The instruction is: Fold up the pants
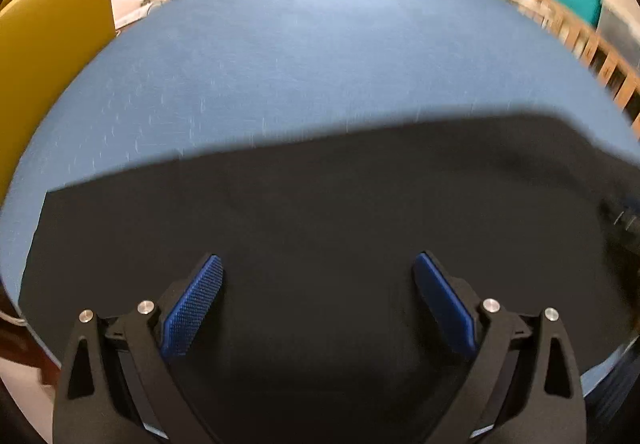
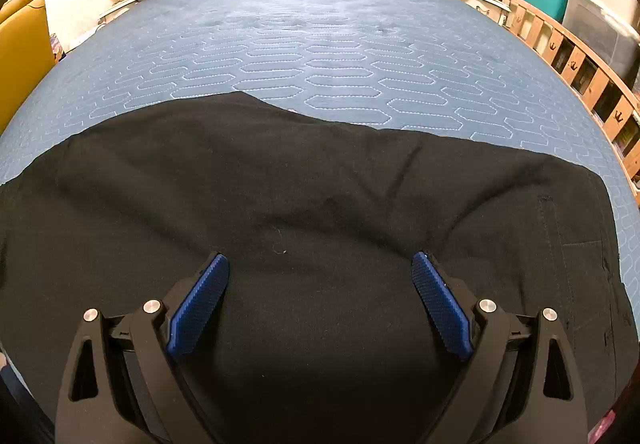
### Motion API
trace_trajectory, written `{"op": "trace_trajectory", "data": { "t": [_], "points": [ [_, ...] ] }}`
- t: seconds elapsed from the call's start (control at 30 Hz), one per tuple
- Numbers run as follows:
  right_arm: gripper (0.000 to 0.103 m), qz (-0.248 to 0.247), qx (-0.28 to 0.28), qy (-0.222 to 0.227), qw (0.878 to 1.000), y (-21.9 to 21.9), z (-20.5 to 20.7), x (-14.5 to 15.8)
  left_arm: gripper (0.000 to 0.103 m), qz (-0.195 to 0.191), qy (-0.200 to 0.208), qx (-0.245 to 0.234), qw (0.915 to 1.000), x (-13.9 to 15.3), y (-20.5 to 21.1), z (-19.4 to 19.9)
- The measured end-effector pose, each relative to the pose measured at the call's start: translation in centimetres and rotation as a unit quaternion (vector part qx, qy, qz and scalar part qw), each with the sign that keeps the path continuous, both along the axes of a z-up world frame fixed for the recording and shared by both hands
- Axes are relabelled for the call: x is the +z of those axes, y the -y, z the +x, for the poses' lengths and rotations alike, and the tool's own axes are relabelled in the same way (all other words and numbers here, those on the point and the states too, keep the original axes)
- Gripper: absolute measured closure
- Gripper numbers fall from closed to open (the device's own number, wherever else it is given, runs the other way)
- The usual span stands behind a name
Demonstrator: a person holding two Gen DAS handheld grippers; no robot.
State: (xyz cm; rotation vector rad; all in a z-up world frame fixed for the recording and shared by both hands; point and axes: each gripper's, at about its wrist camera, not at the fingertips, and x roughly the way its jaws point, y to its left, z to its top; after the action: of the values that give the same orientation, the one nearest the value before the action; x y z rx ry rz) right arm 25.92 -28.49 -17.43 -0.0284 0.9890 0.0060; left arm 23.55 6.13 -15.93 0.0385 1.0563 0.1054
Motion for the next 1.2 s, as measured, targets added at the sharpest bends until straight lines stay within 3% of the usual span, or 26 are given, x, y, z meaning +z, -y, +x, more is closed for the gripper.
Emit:
{"op": "trace_trajectory", "data": {
  "t": [0.07, 0.13, 0.2, 0.23, 0.3, 0.43, 0.5, 0.6, 0.63, 0.7, 0.77, 0.87, 0.93, 1.03, 1.13, 1.2],
  "points": [
    [0.013, 0.002, 0.000, -0.001, 1.000, 0.0, -0.2, 0.1, 0.001, 0.002, 0.011, 0.028, 0.9996, -0.4, -2.2, -0.8],
    [0.013, 0.003, 0.001, -0.003, 1.000, 0.1, -0.1, 0.1, 0.001, 0.050, 0.017, 0.058, 0.9970, -0.1, -4.5, -1.1],
    [0.013, 0.001, 0.001, -0.004, 1.000, 0.0, -0.1, 0.1, 0.002, 0.094, 0.012, 0.117, 0.9886, 0.5, -7.4, -1.8],
    [0.012, 0.000, 0.001, -0.004, 1.000, 0.1, -0.1, 0.1, 0.003, 0.088, 0.023, 0.140, 0.9860, 1.3, -9.0, -2.4],
    [0.011, 0.001, 0.001, -0.007, 1.000, 0.2, 0.1, 0.2, 0.003, 0.048, 0.053, 0.125, 0.9896, 2.7, -9.6, -3.6],
    [0.011, 0.001, -0.002, -0.016, 1.000, 0.2, -0.1, 0.7, 0.002, 0.014, 0.099, 0.051, 0.9936, 3.8, -6.0, -4.5],
    [0.011, 0.008, -0.008, -0.001, 1.000, 0.4, -0.8, 1.7, 0.002, -0.005, 0.099, 0.013, 0.9950, 2.9, -3.3, -4.3],
    [0.011, 0.017, -0.012, 0.020, 1.000, 1.8, -1.9, 3.3, 0.002, 0.011, 0.063, -0.028, 0.9976, -0.2, 1.3, -3.9],
    [0.011, 0.022, -0.018, 0.022, 0.999, 2.6, -2.0, 3.6, 0.002, 0.021, 0.046, -0.031, 0.9983, -1.3, 1.5, -4.0],
    [0.011, 0.015, -0.036, 0.013, 0.999, 5.0, -1.7, 3.7, 0.002, 0.006, 0.051, -0.016, 0.9985, -1.8, 0.7, -3.8],
    [0.011, -0.015, -0.060, -0.006, 0.998, 8.0, -1.1, 3.1, 0.002, -0.013, 0.056, -0.011, 0.9983, -1.8, 0.2, -3.0],
    [0.011, -0.059, -0.108, -0.036, 0.992, 13.5, -0.4, 1.3, 0.001, -0.001, 0.060, -0.023, 0.9980, -2.2, 1.0, -4.2],
    [0.011, -0.028, -0.125, -0.038, 0.991, 16.7, -0.5, 1.3, 0.001, -0.007, 0.058, -0.015, 0.9982, -1.9, 0.8, -3.6],
    [0.013, -0.060, -0.144, -0.012, 0.988, 16.7, -0.7, 3.1, 0.002, -0.009, 0.059, 0.000, 0.9982, -1.6, 1.5, -3.9],
    [0.014, 0.019, -0.074, 0.020, 0.997, 13.6, -0.8, 4.9, 0.002, 0.001, 0.053, -0.001, 0.9986, -1.0, 3.5, -4.8],
    [0.015, 0.000, -0.035, 0.015, 0.999, 10.8, -0.1, 4.7, 0.001, -0.004, 0.047, 0.002, 0.9989, -1.0, 3.7, -5.5]
  ]
}}
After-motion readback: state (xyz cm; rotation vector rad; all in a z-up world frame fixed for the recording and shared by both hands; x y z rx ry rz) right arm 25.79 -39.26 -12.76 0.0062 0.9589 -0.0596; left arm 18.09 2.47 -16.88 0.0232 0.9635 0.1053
